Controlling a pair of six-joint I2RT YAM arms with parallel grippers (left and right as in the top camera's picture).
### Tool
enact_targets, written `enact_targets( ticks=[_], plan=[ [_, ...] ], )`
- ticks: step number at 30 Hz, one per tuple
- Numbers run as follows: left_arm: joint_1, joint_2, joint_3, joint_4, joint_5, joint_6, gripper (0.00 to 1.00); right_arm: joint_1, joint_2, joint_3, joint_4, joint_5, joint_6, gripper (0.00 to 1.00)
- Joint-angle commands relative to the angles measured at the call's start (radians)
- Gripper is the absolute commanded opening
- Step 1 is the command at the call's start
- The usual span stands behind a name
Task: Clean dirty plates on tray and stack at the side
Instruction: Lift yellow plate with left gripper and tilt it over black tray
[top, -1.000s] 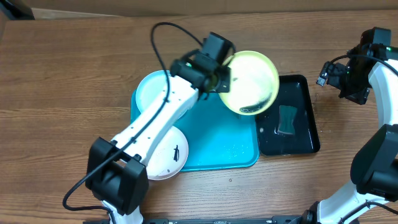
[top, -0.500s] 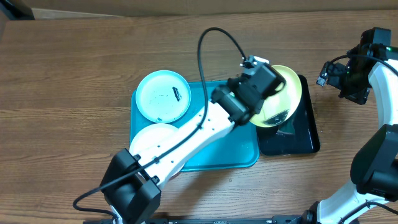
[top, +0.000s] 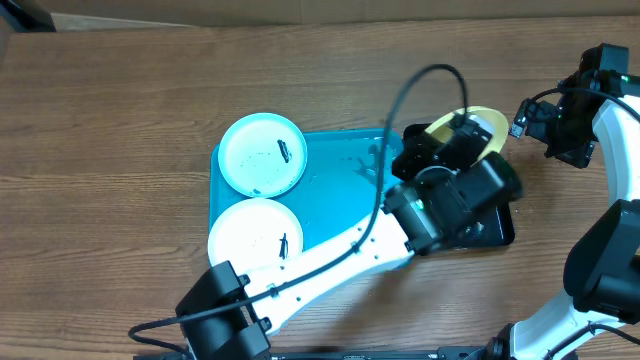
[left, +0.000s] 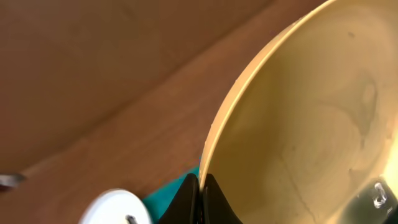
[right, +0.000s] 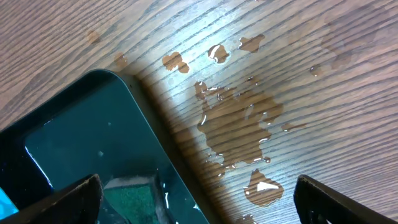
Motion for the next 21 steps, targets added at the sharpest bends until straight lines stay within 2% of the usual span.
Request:
enact_targets(
  ticks=[1,10,21],
  plan=[
    [-0.031,0.005,0.026,0.076,-0.208,0.167,0.04,-0.002,-0.021,0.008,0.002,0.006,0.003,1.0],
    [-0.043,0.005,0.026,0.183,-0.28,0.299,0.04,-0.002,-0.021,0.008,0.003,0.006,0.004,1.0],
    [-0.043,0.005,0.026,0.177,-0.243,0.275,0.04,-0.002,-0.021,0.008,0.003,0.006,0.003,1.0]
  ],
)
